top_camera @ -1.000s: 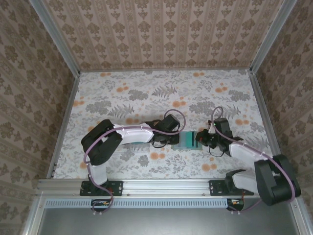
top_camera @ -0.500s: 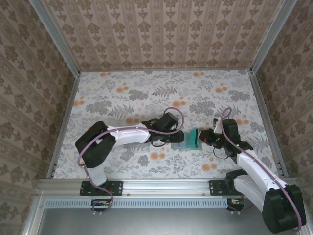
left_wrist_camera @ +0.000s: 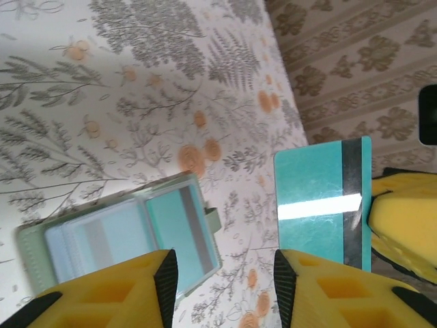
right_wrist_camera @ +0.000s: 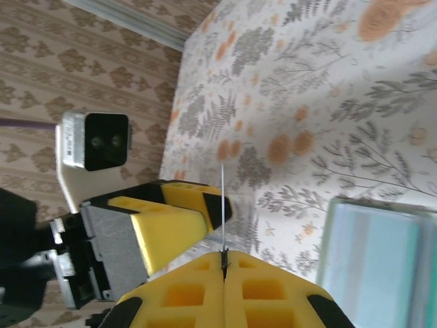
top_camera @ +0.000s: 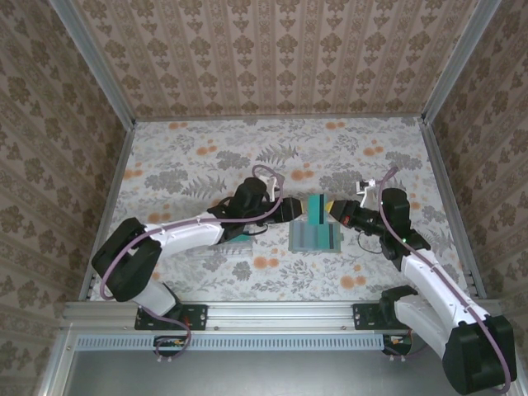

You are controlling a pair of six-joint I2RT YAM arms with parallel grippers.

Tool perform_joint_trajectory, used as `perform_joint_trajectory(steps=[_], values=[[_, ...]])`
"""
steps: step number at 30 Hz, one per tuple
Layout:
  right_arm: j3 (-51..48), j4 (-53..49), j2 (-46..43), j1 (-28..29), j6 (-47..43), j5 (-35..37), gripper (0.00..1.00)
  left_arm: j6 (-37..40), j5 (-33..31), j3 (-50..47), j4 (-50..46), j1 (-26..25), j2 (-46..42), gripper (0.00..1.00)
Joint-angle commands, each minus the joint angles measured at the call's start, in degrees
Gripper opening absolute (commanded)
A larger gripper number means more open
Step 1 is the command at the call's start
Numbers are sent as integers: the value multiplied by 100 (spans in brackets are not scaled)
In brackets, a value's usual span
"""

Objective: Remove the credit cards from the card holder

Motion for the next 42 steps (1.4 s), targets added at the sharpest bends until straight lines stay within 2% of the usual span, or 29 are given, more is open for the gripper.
perform_joint_trajectory(steps=[1, 12, 17, 25, 28, 31, 33, 38, 39, 42], values=[[162, 594, 76, -14, 325, -377, 0, -199, 459, -150, 904, 21, -129, 43], [56, 708, 105, -3, 356, -404, 0, -690, 871, -284, 1823, -36, 278, 38], [21, 713, 103, -2, 342, -400, 0, -787, 918, -303, 2014, -60, 329, 31], [-24, 577, 152, -5, 209, -310, 0, -829, 928, -339, 2063, -91, 260, 3], [3, 378, 138, -5, 80, -218, 14, -816, 911, -360, 2024, -78, 213, 0], [53, 41, 62, -4, -79, -23, 58, -721, 850, -389, 1833, -65, 94, 0], [102, -220, -8, -4, -219, 139, 73, -619, 761, -432, 1596, -40, -39, 0], [220, -720, -123, 99, -534, 549, 93, -225, 308, -558, 536, 14, -625, 0], [263, -839, -128, 174, -620, 658, 98, -36, 155, -532, 72, 7, -814, 0], [395, -1089, -91, 453, -852, 986, 100, 766, -423, -275, -1524, -49, -1281, 0]])
